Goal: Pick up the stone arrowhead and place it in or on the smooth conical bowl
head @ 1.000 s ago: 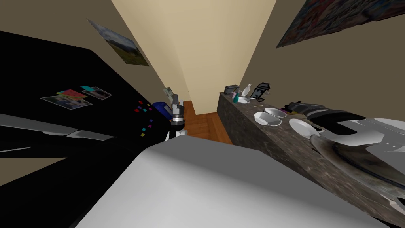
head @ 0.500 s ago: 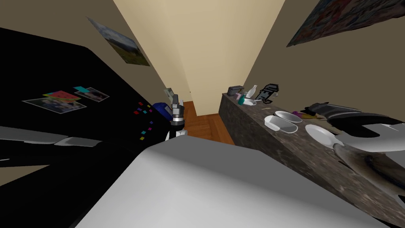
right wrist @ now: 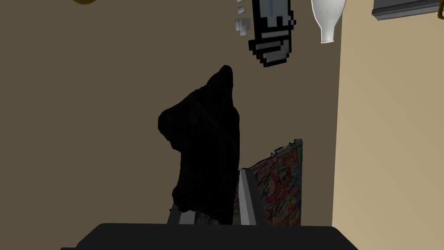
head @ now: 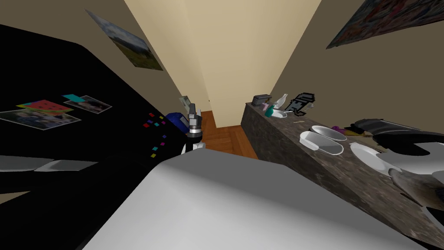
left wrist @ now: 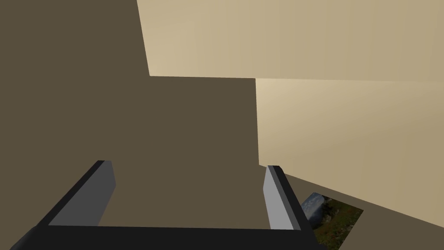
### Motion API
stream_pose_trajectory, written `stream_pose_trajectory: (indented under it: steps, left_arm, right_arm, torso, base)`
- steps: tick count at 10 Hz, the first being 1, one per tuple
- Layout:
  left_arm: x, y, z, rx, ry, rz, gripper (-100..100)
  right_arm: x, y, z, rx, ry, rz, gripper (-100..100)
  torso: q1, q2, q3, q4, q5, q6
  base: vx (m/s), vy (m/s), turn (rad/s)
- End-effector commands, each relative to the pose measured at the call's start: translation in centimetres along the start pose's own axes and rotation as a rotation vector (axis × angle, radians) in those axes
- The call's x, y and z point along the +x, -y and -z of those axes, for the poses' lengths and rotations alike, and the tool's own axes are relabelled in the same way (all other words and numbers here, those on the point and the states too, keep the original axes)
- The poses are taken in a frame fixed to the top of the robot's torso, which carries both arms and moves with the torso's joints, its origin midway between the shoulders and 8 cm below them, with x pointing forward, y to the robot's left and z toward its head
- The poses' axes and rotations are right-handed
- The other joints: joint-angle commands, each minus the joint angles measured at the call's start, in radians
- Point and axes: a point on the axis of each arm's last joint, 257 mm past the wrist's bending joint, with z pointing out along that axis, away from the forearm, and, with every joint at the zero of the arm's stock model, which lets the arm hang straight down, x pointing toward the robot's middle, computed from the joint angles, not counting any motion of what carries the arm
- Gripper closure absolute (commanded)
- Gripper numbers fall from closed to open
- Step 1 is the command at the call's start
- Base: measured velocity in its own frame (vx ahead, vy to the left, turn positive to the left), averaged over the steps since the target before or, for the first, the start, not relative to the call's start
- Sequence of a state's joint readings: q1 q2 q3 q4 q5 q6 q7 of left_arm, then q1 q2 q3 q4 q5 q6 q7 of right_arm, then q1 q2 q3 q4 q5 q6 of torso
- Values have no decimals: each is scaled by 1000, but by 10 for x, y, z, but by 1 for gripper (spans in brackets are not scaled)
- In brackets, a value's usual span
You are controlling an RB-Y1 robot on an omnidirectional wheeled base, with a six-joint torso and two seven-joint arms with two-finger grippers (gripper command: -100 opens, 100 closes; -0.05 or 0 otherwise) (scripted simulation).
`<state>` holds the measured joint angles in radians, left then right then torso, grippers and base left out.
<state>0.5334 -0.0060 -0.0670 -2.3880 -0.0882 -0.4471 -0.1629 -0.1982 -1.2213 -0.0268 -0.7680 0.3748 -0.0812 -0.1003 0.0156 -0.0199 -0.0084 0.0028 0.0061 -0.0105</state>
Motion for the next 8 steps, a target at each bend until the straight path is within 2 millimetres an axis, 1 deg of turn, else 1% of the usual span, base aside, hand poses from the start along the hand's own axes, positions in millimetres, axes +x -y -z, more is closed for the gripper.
stream_pose_trajectory:
  steps: [1, 3, 4, 5, 7, 8]
  left_arm:
    - [0, 0, 0, 0, 0, 0, 0]
    - [0, 0, 0, 0, 0, 0, 0]
    - [0, 0, 0, 0, 0, 0, 0]
    - [0, 0, 0, 0, 0, 0, 0]
    - [0, 0, 0, 0, 0, 0, 0]
    - [0, 0, 0, 0, 0, 0, 0]
  right_arm:
    - [7, 14, 4, 31, -4, -13, 100]
    - [23, 60, 14, 143, -19, -58, 100]
    - [31, 84, 20, 201, -28, -79, 100]
    - [33, 88, 21, 208, -30, -79, 100]
    - [33, 88, 21, 208, -30, -79, 100]
    - [42, 112, 30, 267, -39, -99, 100]
  torso:
    - [0, 0, 0, 0, 0, 0]
    - [0, 1, 0, 0, -1, 1]
    - [1, 0, 0, 0, 0, 1]
    - [2, -2, -1, 0, 0, 2]
    - [-2, 2, 1, 1, 0, 0]
    - [-4, 5, 3, 2, 0, 1]
  base:
    - [75, 68, -9]
    - [112, 94, 4]
    - [162, 126, -1]
    - [130, 86, -40]
    - [23, 12, 13]
    - [48, 23, 17]
